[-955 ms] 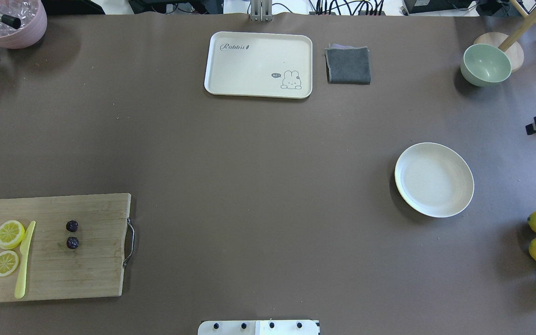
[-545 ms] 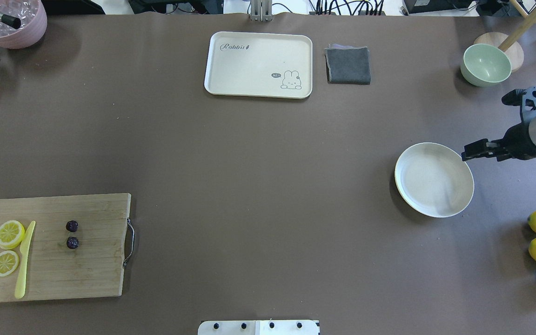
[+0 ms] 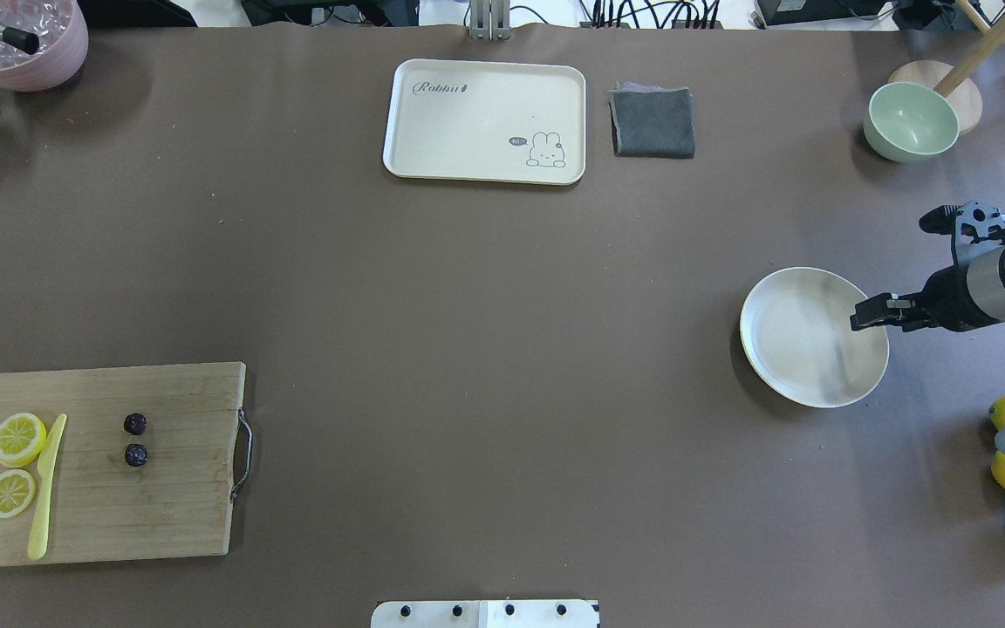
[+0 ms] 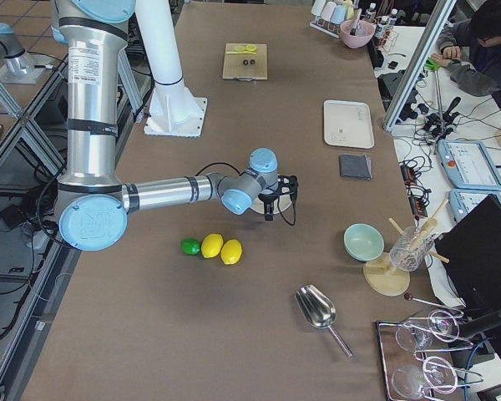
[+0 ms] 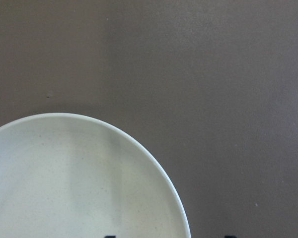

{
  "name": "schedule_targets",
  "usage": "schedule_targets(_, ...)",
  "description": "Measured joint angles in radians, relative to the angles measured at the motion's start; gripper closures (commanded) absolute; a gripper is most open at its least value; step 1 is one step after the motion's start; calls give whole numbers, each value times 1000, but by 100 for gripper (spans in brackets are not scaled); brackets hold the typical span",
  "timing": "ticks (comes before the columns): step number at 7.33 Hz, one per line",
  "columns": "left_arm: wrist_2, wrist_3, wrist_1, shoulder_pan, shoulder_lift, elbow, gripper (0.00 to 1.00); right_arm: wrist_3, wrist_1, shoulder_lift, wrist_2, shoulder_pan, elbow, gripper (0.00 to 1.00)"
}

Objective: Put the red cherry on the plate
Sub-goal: 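Reach the right gripper to the white plate and grip its rim, then slide the white plate with the right gripper toward the table center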

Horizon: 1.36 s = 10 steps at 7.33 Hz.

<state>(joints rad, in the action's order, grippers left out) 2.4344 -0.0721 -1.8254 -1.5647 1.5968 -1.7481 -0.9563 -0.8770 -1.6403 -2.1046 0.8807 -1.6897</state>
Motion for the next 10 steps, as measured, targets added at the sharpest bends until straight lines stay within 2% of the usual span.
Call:
schedule_targets(2, 1, 0, 0, 0, -2, -3, 2, -1, 12, -18, 3, -21, -4, 61)
schedule_targets(3, 1, 0, 0, 0, -3, -3, 2, -1, 44, -38, 5, -30, -5, 74)
schedule_targets(4, 1, 0, 0, 0, -3, -4, 2, -2, 75, -59, 6, -36, -6, 99)
schedule_targets(8, 3, 0, 0, 0, -2, -6, 2, -10, 97, -69, 16, -42, -6, 100)
schedule_targets(10, 3, 1, 0, 0, -2, -5, 2, -28, 91, -60, 9, -43, -46, 100)
